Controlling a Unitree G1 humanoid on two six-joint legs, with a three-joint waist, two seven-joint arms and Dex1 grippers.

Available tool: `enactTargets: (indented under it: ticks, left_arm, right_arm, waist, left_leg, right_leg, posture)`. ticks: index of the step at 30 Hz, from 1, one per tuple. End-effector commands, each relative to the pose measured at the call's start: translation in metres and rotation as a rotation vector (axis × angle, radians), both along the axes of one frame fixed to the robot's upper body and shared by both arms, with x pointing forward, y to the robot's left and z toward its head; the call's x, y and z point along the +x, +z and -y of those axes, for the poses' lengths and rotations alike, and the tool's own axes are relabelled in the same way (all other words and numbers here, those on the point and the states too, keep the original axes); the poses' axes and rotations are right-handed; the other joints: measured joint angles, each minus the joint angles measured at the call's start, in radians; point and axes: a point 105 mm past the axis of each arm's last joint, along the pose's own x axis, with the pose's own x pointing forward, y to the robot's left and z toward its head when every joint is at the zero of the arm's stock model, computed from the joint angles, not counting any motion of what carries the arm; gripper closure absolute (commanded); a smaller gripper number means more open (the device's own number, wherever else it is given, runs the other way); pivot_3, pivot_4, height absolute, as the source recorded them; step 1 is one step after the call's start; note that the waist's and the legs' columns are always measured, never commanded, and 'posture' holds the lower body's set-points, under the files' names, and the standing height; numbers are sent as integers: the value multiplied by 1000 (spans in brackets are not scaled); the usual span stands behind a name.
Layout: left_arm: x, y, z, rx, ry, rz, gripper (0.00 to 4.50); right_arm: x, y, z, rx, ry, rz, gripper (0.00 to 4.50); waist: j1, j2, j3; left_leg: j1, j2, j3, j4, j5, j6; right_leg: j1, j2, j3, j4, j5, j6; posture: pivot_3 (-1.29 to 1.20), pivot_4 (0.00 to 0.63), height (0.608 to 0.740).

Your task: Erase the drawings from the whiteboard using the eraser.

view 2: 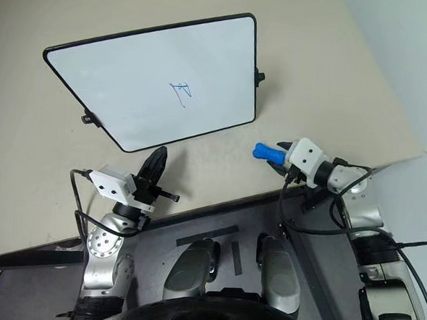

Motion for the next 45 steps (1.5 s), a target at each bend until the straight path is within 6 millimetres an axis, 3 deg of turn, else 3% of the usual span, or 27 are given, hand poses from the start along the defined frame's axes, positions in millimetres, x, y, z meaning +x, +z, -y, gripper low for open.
enactTargets:
  ticks: [1, 4, 6, 9, 12, 16, 19, 22, 26, 34, 45]
  left_arm:
    - [1, 7, 1, 8, -4, 41, 4500]
    - [3, 8, 2, 10, -10, 44, 4500]
    - [4, 9, 3, 10, -15, 47, 4500]
    - [6, 10, 4, 11, -20, 49, 4500]
    - [8, 11, 4, 12, -21, 50, 4500]
    - [7, 11, 3, 17, -19, 48, 4500]
    - [9, 12, 4, 18, -21, 49, 4500]
    - [11, 16, 8, 17, -32, 57, 4500]
    - [14, 20, 10, 16, -32, 67, 4500]
    - [14, 26, 11, 14, -15, 82, 4500]
    - [15, 32, 11, 18, -6, 90, 4500]
  right_arm:
    - [6, 7, 4, 2, -29, 45, 3089]
    - [7, 8, 3, 8, -33, 55, 3920]
    - [8, 11, 3, 14, -36, 68, 4168]
    - [8, 15, 1, 17, -34, 95, 4177]
    - [5, 35, -10, 33, 22, 181, 4178]
    - [1, 90, -48, 91, 168, 398, 4178]
    - [5, 105, -63, 89, 203, 499, 4178]
    - [12, 120, -91, 67, 276, 651, 4178]
    - [23, 117, -113, -12, 347, 801, 4178]
    - [45, 118, -128, -108, 344, 1023, 4178]
    - [48, 91, -147, -210, 419, 1081, 4178]
  waist:
    - [0, 0, 0]
    - [0, 0, 0]
    - [0, 0, 0]
    - [0, 0, 0]
    - [0, 0, 0]
    - [-11, 1, 1]
    - [-14, 1, 0]
    - [-11, 1, 0]
    - [-5, 1, 0]
    - [-1, 1, 0]
    - [-7, 1, 1]
  left_leg:
    - [0, 0, 0, 0, 0, 0]
    - [0, 0, 0, 0, 0, 0]
    - [0, 0, 0, 0, 0, 0]
    - [0, 0, 0, 0, 0, 0]
    - [0, 0, 0, -1, 0, 0]
    - [-1, 0, 0, -1, 0, 0]
    - [-2, 0, 0, -1, 0, -1]
    - [-2, 1, -2, -2, 0, -1]
    - [-6, 1, -1, -1, 0, -1]
    - [-7, 1, -1, -2, -3, 0]
    - [-6, 1, -1, -2, -3, 0]
  right_leg:
    - [0, 0, 0, 0, 0, 0]
    - [0, 0, 0, 0, 0, 0]
    - [0, 0, 0, 0, 0, 0]
    - [0, 0, 0, 0, 0, 0]
    - [0, 0, 0, 0, 0, 0]
    - [-3, 0, 0, 0, 2, -3]
    - [-4, 1, 0, 0, 5, -7]
    - [-4, 1, -1, 0, 6, -10]
    - [-8, -1, -1, 0, 8, -11]
    - [-12, -2, -2, 1, 8, -12]
    - [-13, -2, -2, 1, 15, -16]
  posture:
    - [0, 150, 740]
    - [0, 150, 740]
    - [0, 150, 740]
    - [0, 150, 740]
    - [0, 150, 740]
    - [0, 150, 740]
    - [0, 150, 740]
    - [0, 150, 740]
    - [0, 150, 740]
    - [0, 150, 740]
    - [0, 150, 740]
